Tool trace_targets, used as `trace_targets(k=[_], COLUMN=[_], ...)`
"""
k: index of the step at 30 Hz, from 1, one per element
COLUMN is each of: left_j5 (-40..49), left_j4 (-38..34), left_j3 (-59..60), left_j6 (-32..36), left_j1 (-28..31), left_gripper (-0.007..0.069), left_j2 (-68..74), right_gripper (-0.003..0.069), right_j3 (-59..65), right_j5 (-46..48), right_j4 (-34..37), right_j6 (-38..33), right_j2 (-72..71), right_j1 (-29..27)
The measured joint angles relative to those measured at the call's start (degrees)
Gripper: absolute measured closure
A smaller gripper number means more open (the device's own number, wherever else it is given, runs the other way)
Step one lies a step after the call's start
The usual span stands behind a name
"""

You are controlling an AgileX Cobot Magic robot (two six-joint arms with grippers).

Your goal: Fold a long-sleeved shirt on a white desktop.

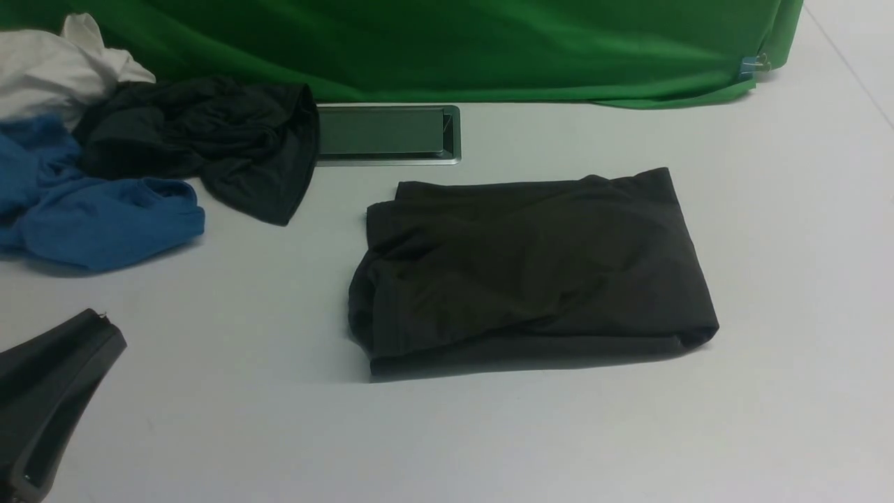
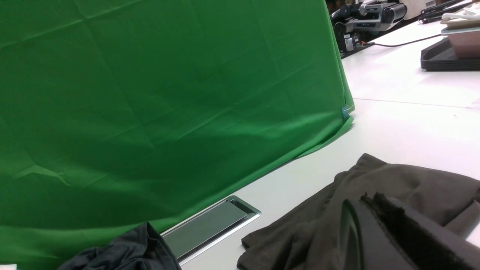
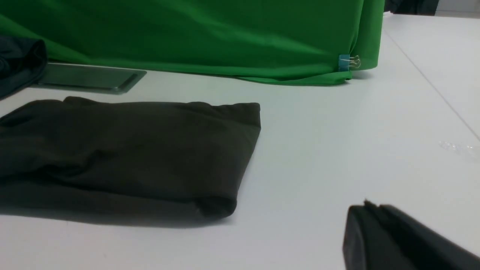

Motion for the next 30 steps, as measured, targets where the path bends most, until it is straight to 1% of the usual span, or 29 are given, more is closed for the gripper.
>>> trace_targets(k=[30], left_j5=[0.0], left_j4=[0.0], left_j3=[0.0], left_j6=[0.1], left_j1=[0.0], left_gripper=[0.0606], left_j2=[0.0], right_gripper=[0.0568], right_j3=[0.0], right_j5=[-0.1], right_j4=[0.0], right_j6=[0.1], right_j2=[0.0], right_j1=[0.0])
